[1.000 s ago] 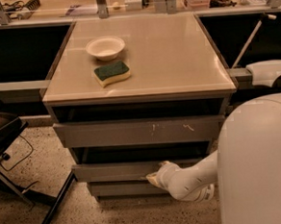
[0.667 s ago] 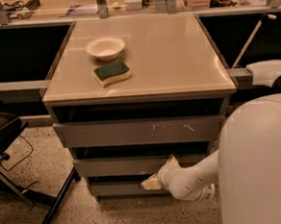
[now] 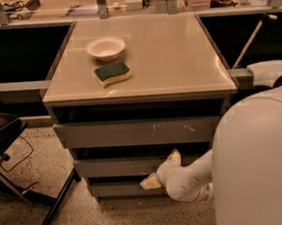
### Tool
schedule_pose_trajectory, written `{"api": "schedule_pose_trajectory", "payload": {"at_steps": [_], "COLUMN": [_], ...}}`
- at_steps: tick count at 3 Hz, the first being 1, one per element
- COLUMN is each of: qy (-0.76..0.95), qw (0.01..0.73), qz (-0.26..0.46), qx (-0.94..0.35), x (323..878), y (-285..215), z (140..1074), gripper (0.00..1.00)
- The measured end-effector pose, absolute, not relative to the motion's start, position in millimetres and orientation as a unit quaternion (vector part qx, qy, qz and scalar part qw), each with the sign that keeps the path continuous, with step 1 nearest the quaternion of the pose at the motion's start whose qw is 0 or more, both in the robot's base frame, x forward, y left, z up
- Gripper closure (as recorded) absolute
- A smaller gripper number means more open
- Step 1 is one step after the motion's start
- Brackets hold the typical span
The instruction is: Open middle drawer
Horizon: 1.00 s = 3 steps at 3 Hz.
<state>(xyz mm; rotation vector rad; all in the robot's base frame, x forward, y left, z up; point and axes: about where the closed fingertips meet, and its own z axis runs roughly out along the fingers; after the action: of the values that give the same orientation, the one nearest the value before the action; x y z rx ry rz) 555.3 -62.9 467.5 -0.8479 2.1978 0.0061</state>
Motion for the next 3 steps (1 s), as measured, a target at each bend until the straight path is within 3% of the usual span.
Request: {"api": "schedule_pose_trajectory", "payload": {"at_steps": [1,3], "qy": [0.853,0.859], "qw": [0.392,0.389], "qz": [-0.047,-0.052], "qx": [-0.341,-0.329], "x": [591,596], "y": [-81,-88], "z": [485,474], "gripper": [0.00,0.00]}}
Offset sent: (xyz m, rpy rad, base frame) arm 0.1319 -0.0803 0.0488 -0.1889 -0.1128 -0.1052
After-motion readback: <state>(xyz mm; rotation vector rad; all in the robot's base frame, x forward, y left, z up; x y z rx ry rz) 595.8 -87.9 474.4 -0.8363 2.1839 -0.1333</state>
